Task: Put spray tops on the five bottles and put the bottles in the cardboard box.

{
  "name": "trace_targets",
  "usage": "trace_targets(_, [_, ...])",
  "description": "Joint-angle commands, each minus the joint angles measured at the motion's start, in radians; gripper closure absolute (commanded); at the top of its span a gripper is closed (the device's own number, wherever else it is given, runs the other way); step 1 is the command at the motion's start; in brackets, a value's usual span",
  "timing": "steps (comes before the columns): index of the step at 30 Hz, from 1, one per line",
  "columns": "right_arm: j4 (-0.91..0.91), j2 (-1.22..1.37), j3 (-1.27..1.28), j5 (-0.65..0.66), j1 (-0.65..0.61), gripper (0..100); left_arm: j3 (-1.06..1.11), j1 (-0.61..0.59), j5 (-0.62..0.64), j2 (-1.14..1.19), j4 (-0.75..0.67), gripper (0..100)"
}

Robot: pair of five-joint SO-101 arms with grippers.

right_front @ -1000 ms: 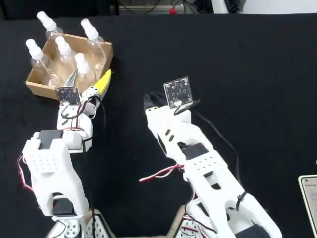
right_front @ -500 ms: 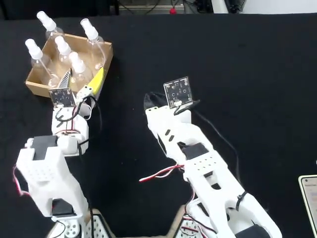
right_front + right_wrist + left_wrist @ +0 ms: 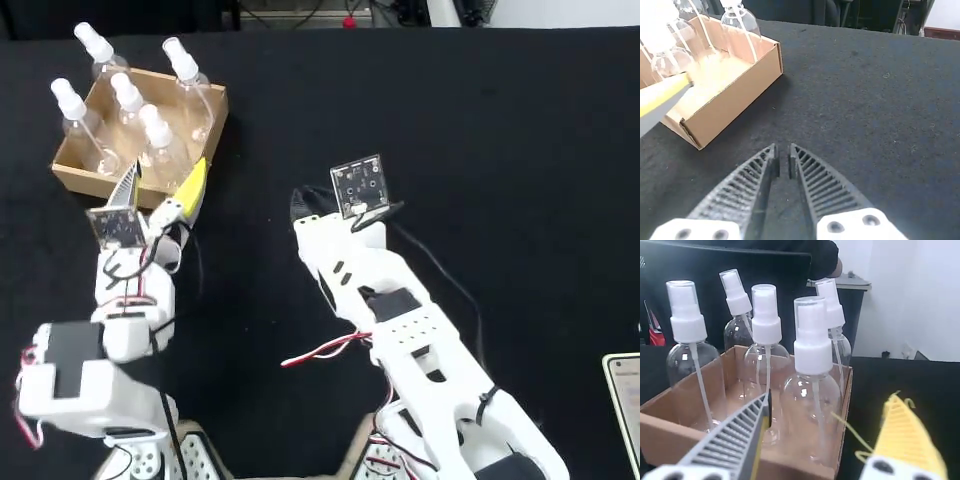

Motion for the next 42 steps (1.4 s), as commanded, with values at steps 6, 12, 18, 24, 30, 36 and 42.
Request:
trace_targets(6, [-0.028,0.004,-0.05,0.008,-0.014,95.9,0.191,-0.021,0.002,-0.27,-0.011,92])
trace_targets(12, [-0.028,0.004,-0.05,0.008,-0.014,95.9,0.312,-0.015,0.002,-0.356,-0.011,97])
trace_targets(18, [-0.028,0.004,-0.05,0.008,-0.014,95.9,0.337,-0.05,0.002,-0.376,0.147,97])
trace_targets(24, [-0.028,0.004,-0.05,0.008,-0.014,95.9,0.337,-0.058,0.006,-0.376,0.382,97])
trace_targets(30, [-0.028,0.004,-0.05,0.008,-0.014,95.9,0.337,-0.056,0.008,-0.376,0.477,97])
trace_targets(36, [-0.028,0.004,-0.05,0.008,-0.014,95.9,0.337,-0.064,0.008,-0.404,0.575,97])
trace_targets(42, [-0.028,0.004,-0.05,0.008,-0.014,95.9,0.337,-0.07,0.008,-0.611,0.838,97])
